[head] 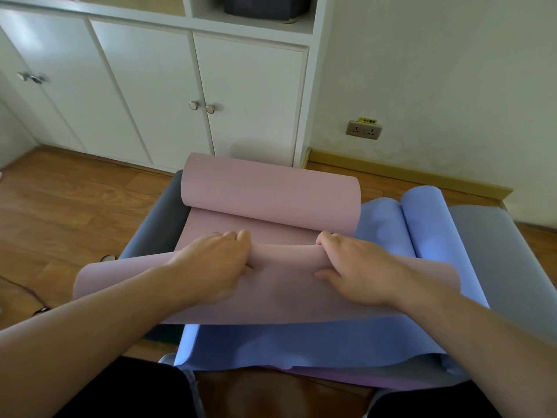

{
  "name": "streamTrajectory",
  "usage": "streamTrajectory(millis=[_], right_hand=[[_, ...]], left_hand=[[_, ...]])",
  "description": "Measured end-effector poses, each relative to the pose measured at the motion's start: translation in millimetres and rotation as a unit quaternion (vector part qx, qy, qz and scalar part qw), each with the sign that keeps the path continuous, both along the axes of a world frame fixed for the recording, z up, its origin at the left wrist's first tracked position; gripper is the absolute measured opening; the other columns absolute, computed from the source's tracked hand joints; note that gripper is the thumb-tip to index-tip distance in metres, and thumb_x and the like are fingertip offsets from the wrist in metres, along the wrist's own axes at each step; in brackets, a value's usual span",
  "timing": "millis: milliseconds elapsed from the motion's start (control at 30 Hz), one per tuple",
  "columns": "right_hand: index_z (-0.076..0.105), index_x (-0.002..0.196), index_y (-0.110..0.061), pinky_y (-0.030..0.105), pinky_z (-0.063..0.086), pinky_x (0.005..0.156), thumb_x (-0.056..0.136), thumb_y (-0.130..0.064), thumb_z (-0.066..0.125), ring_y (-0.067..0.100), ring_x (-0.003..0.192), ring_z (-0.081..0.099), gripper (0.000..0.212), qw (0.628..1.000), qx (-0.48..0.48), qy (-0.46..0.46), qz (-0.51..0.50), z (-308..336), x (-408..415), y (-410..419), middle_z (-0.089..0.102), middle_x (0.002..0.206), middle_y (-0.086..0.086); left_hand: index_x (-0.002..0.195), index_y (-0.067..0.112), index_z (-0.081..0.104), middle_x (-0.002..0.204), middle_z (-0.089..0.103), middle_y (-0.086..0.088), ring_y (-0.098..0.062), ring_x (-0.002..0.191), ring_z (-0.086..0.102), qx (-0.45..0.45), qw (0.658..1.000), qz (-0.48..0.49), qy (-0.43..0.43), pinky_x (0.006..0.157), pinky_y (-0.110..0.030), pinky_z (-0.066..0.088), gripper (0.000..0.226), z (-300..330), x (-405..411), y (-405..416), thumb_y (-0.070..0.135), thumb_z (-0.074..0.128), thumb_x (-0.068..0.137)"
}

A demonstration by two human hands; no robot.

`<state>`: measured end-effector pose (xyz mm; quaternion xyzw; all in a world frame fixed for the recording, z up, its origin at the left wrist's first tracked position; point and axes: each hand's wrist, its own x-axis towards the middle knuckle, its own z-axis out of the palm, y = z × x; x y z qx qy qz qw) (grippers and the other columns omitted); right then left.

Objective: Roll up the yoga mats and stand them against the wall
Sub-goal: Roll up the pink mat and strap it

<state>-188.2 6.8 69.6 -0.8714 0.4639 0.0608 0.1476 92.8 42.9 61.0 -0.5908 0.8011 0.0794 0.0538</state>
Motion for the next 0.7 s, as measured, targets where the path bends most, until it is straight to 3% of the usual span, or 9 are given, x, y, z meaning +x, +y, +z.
streamTrajectory(millis=[67,167,333,467,567,700], right_hand=[[0.039,0.107,-0.026,0.039,0.05,0.075,0.087,-0.063,0.073,0.018,0.089,0.058,0.054,1.0,-0.002,0.027,-0.001,-0.9,0.9,2.2,0.056,0.1,-0.007],[0.034,0.104,-0.025,0.043,0.053,0.07,0.089,-0.063,0.074,0.019,0.078,0.059,0.057,0.999,-0.019,0.031,-0.013,-6.7,2.0,-0.2,0.057,0.087,-0.007],[0.03,0.105,-0.025,0.041,0.05,0.065,0.094,-0.057,0.071,0.016,0.072,0.057,0.053,1.0,0.023,0.009,-0.01,-6.6,-2.2,-1.7,0.058,0.081,-0.004],[0.038,0.096,-0.028,0.036,0.045,0.067,0.091,-0.058,0.074,0.015,0.08,0.054,0.046,1.0,0.0,-0.021,-0.013,-8.8,-4.1,-0.3,0.053,0.088,-0.009],[0.056,0.098,-0.031,0.029,0.035,0.063,0.086,-0.058,0.079,0.012,0.089,0.049,0.037,0.998,-0.043,-0.044,-0.014,-10.5,-2.1,-2.1,0.049,0.102,-0.012],[0.061,0.116,-0.032,0.037,0.048,0.074,0.092,-0.05,0.074,0.016,0.099,0.058,0.032,0.996,-0.066,-0.038,-0.038,-8.7,-1.6,-1.3,0.06,0.109,-0.011]], left_hand=[[0.098,0.022,0.033,0.102,0.058,-0.001,-0.027,0.096,0.063,0.038,0.999,-0.016,0.009,0.072,-0.034,0.037,0.035,5.5,-0.5,2.5,0.048,0.057,0.101],[0.101,0.022,0.033,0.102,0.061,-0.001,-0.026,0.095,0.064,0.062,0.997,-0.037,-0.02,0.073,-0.035,0.041,0.053,8.0,0.3,2.3,0.065,0.063,0.093],[0.106,0.021,0.03,0.088,0.06,0.002,-0.024,0.077,0.061,0.08,0.996,-0.045,0.0,0.072,-0.041,0.051,0.045,3.1,4.8,0.3,0.056,0.058,0.101],[0.104,0.024,0.028,0.092,0.059,0.004,-0.021,0.075,0.051,0.071,0.996,-0.047,0.017,0.071,-0.039,0.046,0.045,1.1,2.7,2.8,0.058,0.057,0.101],[0.105,0.024,0.039,0.101,0.055,0.007,-0.016,0.084,0.046,0.03,0.999,-0.034,0.006,0.073,-0.038,0.044,0.044,3.7,1.0,0.8,0.063,0.058,0.097],[0.105,0.025,0.053,0.104,0.056,0.007,-0.018,0.093,0.054,0.009,1.0,0.006,0.014,0.07,-0.036,0.037,0.041,4.6,-2.9,-3.0,0.063,0.062,0.094]])
